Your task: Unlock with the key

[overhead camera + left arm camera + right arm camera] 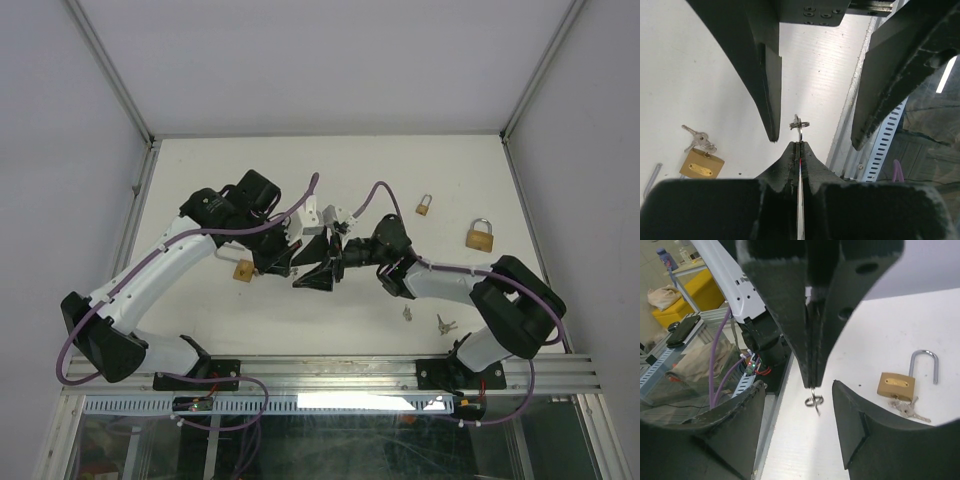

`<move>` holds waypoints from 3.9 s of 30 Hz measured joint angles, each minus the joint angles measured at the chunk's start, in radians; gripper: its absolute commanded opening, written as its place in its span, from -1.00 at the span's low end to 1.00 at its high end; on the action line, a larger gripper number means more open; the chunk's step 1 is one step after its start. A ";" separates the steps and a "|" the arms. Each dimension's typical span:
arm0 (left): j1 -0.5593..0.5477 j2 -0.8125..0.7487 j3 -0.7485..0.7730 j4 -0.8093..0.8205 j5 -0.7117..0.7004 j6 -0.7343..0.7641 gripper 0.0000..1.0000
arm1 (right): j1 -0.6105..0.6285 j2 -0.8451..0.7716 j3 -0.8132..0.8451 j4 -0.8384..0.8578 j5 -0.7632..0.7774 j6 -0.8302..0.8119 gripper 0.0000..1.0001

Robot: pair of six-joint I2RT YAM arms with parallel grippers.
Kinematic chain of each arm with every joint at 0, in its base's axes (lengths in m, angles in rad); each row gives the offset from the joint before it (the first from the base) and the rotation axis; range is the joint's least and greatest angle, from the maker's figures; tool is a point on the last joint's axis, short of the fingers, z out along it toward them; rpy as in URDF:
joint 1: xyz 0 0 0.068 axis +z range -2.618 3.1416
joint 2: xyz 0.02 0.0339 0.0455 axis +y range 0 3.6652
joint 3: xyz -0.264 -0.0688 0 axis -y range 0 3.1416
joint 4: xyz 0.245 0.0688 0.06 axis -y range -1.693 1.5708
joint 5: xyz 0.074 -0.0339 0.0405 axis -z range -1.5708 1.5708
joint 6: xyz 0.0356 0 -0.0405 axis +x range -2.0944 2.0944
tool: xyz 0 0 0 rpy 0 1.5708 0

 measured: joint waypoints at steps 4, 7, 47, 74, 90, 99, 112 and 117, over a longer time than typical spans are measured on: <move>-0.014 0.000 0.000 0.008 0.006 0.000 -1.00 | 0.016 0.001 0.004 0.045 0.000 0.024 -0.09; -0.014 -0.002 0.000 0.008 0.011 0.000 -1.00 | 0.016 0.005 0.016 0.032 -0.002 0.021 -0.29; -0.013 -0.028 -0.020 0.025 0.005 -0.026 -0.09 | -0.020 -0.032 0.099 -0.273 -0.065 -0.133 -1.00; -0.018 -0.513 -0.493 0.716 0.018 -0.141 0.12 | -0.091 -0.370 -0.110 -0.085 0.175 0.165 -1.00; 0.520 0.072 -0.106 0.633 0.115 -0.369 0.98 | -0.131 -0.591 -0.161 -0.323 0.523 0.145 -1.00; 0.555 0.596 0.266 0.558 -0.181 -0.476 0.98 | -0.151 -0.625 -0.114 -0.630 0.669 -0.012 -1.00; 0.525 0.887 0.400 0.558 -0.360 -0.500 0.82 | -0.153 -0.622 -0.114 -0.735 0.696 -0.056 -1.00; 0.510 0.895 0.399 0.566 -0.427 -0.510 0.07 | -0.153 -0.622 -0.114 -0.748 0.698 -0.057 -1.00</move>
